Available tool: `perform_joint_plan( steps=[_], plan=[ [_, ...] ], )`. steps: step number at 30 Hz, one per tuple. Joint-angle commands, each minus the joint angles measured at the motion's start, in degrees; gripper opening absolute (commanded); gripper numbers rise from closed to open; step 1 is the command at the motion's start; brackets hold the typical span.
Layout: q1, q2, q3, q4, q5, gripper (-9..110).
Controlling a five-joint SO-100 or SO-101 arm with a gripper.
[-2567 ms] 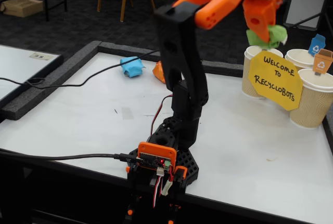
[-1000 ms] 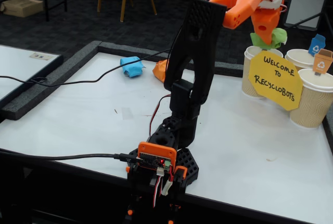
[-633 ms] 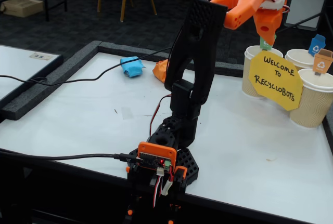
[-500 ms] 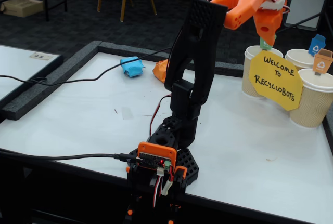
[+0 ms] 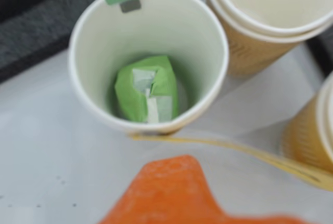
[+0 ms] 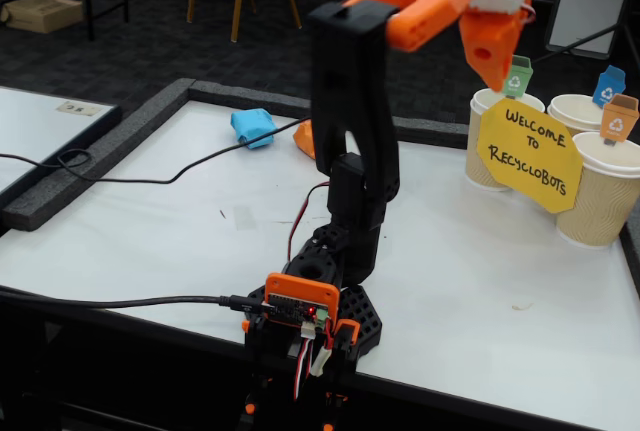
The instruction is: Sort rubbish by color.
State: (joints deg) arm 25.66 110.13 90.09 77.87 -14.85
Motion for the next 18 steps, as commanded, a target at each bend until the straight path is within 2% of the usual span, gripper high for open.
perform_joint_plan(
  steps=[1,18],
  plan=[
    [1.7,20.6,2.8,0.8,-1.1,0],
    [0.8,54.8,29.0,2.2,-1.1,0]
  ],
)
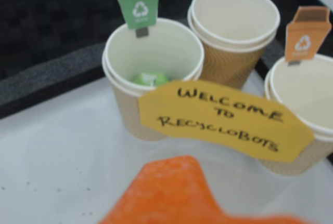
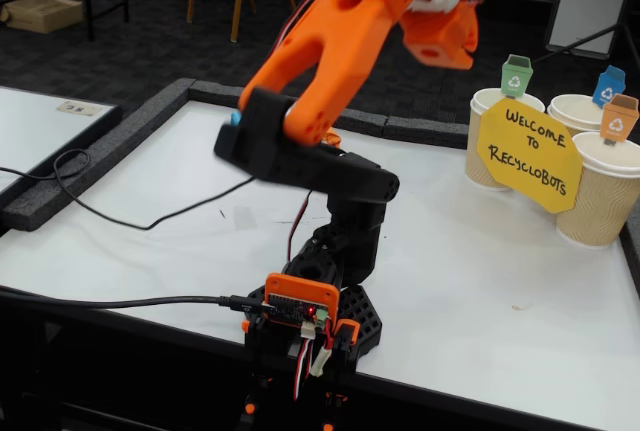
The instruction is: Sort rubbish by color.
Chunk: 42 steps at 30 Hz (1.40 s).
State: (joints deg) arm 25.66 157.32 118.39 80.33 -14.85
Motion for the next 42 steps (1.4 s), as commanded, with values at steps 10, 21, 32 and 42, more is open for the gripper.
perform_joint_plan(
  steps=[10,21,32,42],
  plan=[
    [-1.5,14.8,3.6,1.7,-1.1,0],
    [-11.0,15.6,4.5,3.4,-1.1,0],
    [-33.7,15.6,7.9,3.3,-1.1,0],
    [-50.5,15.5,9.6,3.1,-1.1,0]
  ],
)
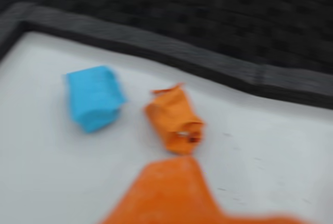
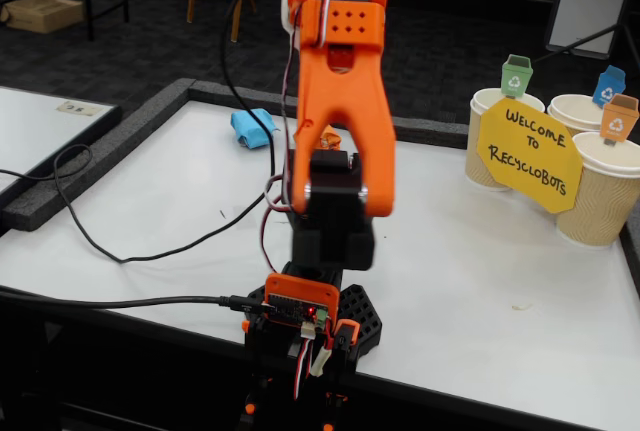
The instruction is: Sort rubbish by color.
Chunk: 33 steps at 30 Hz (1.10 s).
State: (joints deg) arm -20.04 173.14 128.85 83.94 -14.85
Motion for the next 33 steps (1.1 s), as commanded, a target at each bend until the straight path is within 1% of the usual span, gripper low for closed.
perform_joint_plan(
  steps=[1,7,15,23,33],
  plan=[
    [-5.5,-0.4,-0.7,-0.4,-1.1,0],
    [-10.5,-0.4,-0.5,0.2,-1.1,0],
    [-10.5,-2.6,-0.5,-1.1,-1.1,0],
    [-9.1,-18.1,-1.8,-9.3,-1.1,0],
    [-4.7,-47.1,-6.0,-21.5,-1.1,4]
  ],
)
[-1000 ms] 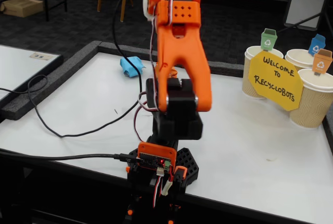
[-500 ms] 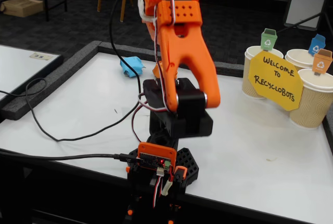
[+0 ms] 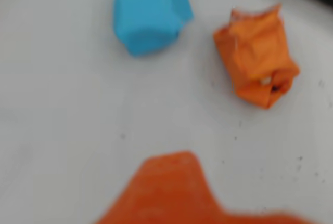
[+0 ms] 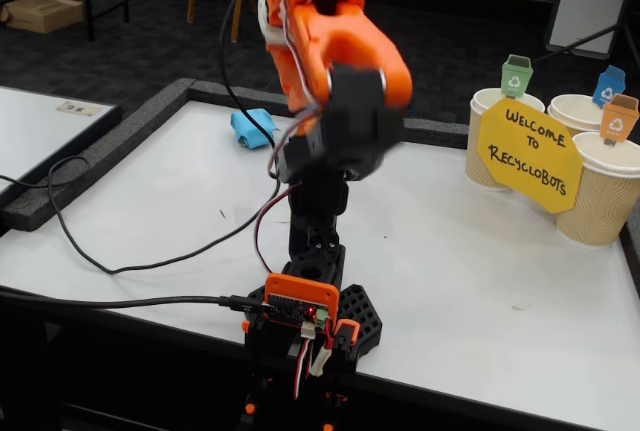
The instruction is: Sort rubbish by color.
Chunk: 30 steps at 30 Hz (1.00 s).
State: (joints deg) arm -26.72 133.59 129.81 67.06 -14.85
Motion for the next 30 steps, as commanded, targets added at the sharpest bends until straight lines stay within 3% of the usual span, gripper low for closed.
perform_joint_plan(
  steps=[1,12,20,30],
  plan=[
    [2.2,-10.2,-7.8,-5.4,-1.1,4],
    [-0.4,-34.9,-26.7,-4.2,-1.1,5],
    [-1.4,-47.8,-39.0,-2.5,-1.1,16],
    [-3.1,-61.1,-58.1,0.4,-1.1,18]
  ],
)
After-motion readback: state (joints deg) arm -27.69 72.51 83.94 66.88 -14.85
